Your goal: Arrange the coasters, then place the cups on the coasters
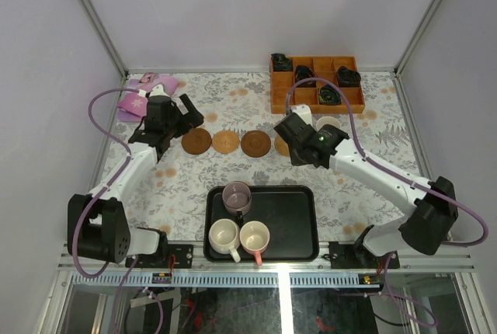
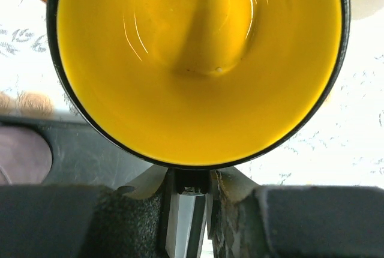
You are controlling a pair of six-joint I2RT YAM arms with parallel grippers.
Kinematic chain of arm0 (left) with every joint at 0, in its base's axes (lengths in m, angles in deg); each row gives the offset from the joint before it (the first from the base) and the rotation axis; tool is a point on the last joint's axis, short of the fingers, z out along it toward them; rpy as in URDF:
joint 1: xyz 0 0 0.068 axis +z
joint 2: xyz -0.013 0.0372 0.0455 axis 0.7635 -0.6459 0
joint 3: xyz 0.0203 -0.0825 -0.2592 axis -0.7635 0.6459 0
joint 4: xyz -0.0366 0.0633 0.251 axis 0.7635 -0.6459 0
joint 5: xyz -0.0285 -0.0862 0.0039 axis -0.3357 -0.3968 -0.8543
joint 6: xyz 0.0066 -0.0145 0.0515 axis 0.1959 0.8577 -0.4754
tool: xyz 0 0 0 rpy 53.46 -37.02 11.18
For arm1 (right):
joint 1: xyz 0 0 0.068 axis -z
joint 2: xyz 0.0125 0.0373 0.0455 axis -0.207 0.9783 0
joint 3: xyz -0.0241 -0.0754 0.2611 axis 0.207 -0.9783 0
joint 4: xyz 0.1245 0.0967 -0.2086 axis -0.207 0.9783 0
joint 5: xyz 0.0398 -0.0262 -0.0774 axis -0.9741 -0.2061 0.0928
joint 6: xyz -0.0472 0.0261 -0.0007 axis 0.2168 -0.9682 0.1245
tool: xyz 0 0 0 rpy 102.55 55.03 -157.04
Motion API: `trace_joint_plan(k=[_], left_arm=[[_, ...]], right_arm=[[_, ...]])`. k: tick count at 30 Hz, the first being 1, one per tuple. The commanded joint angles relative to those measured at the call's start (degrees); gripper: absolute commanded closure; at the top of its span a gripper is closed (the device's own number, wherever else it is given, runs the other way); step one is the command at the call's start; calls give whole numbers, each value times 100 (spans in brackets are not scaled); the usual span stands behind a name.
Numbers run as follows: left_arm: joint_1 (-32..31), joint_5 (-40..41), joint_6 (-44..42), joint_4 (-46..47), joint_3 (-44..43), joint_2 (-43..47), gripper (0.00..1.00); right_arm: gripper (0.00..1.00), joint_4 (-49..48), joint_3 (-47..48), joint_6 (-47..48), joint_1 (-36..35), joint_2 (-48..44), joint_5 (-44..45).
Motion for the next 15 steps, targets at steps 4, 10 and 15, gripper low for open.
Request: trace_joint_plan(k=[4, 10, 15], left_arm=[[251, -49, 23, 194, -242, -136, 0], [512, -238, -5, 210, -258, -169, 5], [714, -367, 81, 348, -255, -234, 14]], right_arm=[[100, -972, 646, 1035, 724, 527, -451], [100, -1134, 842, 1385, 1038, 943, -676], [100, -1303, 918, 1618, 1329, 1072, -793]])
